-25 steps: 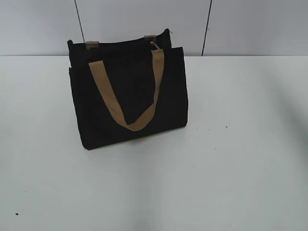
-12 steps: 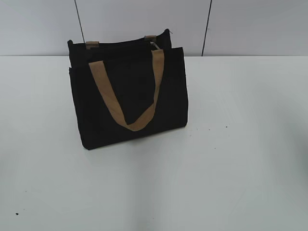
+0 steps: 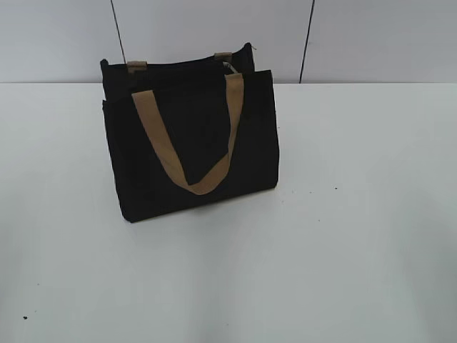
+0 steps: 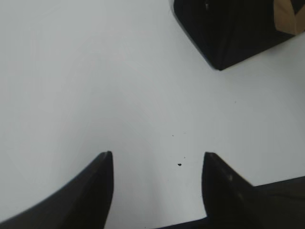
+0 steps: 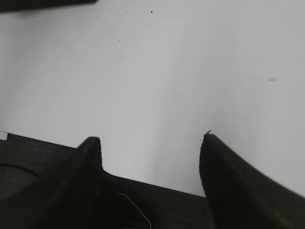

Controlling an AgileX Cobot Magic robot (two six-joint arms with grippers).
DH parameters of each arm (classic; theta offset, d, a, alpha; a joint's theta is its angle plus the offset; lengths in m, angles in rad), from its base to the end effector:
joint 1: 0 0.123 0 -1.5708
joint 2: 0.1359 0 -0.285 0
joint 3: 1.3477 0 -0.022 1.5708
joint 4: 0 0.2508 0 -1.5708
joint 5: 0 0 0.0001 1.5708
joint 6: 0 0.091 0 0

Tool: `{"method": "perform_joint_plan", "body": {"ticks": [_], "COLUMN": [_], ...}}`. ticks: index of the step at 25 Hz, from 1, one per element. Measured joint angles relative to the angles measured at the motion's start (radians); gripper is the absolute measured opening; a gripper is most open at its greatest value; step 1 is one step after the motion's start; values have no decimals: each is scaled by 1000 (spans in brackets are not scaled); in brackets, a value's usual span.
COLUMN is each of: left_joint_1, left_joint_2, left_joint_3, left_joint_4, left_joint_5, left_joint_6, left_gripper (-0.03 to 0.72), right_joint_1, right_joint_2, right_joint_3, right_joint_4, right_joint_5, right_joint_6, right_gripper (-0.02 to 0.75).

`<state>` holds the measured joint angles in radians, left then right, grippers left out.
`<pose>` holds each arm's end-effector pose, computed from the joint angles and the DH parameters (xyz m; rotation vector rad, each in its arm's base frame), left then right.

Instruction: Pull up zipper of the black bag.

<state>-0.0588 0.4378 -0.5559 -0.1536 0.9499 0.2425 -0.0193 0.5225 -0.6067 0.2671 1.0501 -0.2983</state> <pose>0.0676 -0.0153 0.2895 0.3063 2.2842 -0.0960 0.0759 0.0194 0.2945 -0.2761 2.3968 0.1974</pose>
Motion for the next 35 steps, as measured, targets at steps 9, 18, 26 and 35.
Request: {"method": "perform_joint_plan", "body": {"ticks": [9, 18, 26, 35], "left_joint_1": [6, 37, 37, 37], "left_joint_2": [-1, -175, -434, -435], "left_joint_3": [0, 36, 37, -14], "left_joint_4": [91, 92, 92, 178], "left_joint_5": [3, -100, -94, 123], "left_joint_6": [-231, -242, -242, -242], "left_gripper": [451, 451, 447, 446], "right_joint_1": [0, 0, 0, 0], "right_joint_2": [-292, -499, -529, -529], "right_joint_3": [98, 120, 122, 122], "right_joint_4": [5, 8, 16, 19], "right_joint_5": [5, 50, 57, 58], "right_joint_6": [8, 9, 10, -4], "right_gripper": [492, 492, 492, 492]}}
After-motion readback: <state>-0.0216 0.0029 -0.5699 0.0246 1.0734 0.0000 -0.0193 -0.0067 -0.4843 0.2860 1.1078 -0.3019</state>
